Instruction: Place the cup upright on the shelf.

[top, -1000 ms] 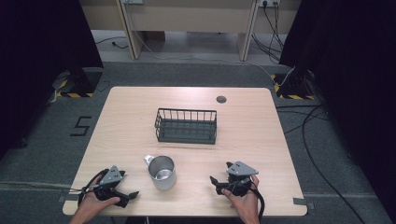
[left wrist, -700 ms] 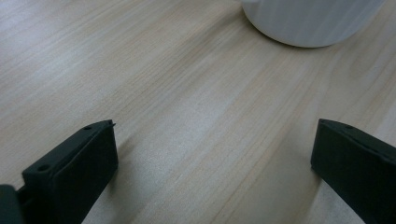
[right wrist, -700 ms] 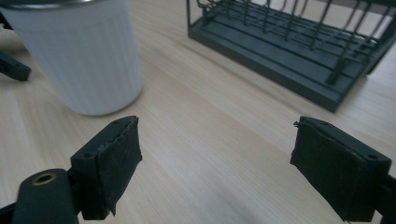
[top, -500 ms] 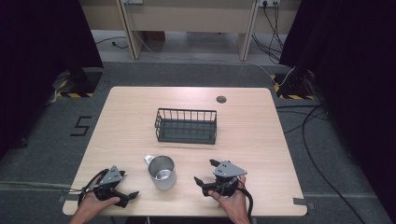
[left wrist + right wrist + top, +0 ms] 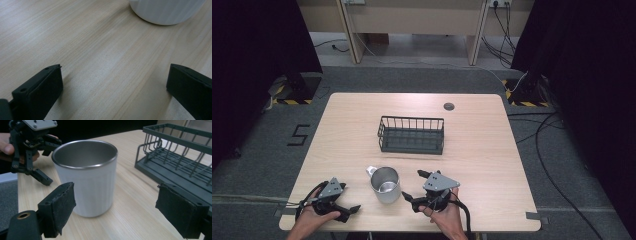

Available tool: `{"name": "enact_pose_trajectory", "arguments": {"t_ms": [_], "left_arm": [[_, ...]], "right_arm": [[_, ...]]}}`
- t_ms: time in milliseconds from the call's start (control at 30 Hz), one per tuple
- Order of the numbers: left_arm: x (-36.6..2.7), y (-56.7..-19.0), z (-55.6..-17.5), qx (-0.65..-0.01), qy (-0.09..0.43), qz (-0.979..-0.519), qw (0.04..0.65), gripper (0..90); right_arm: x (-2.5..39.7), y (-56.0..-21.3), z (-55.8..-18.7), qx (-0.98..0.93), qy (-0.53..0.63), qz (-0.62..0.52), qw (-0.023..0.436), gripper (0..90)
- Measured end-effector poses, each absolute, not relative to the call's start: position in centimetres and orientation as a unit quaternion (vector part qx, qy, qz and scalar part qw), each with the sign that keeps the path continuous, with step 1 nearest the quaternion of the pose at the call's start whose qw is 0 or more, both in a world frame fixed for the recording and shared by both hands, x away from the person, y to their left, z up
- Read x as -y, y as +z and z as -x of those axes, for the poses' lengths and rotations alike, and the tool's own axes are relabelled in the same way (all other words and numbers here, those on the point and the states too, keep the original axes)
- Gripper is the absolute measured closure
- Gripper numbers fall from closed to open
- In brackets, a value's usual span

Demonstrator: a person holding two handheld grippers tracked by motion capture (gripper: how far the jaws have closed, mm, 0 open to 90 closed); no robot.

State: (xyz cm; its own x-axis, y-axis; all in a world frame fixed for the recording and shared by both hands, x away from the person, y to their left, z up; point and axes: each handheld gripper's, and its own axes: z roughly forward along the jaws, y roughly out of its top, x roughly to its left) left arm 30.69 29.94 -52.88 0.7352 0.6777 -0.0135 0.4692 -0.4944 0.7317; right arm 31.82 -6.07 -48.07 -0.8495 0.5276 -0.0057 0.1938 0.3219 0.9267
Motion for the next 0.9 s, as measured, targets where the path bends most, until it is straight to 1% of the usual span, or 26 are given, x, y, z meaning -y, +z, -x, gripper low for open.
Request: {"name": "enact_pose_trajectory", "arguments": {"t_ms": [800, 900], "left_arm": [[-30.0, -52.9, -30.6, -0.336, 0.14, -0.853, 0.373, 0.0], [-30.0, -52.9, -30.6, -0.336, 0.14, -0.853, 0.373, 0.0]], "right_arm": [[2.3, -47.9, -32.3, -0.794, 0.556, -0.204, 0.138, 14.7], [1.8, -48.1, -32.3, -0.792, 0.562, -0.204, 0.127, 14.7]]}}
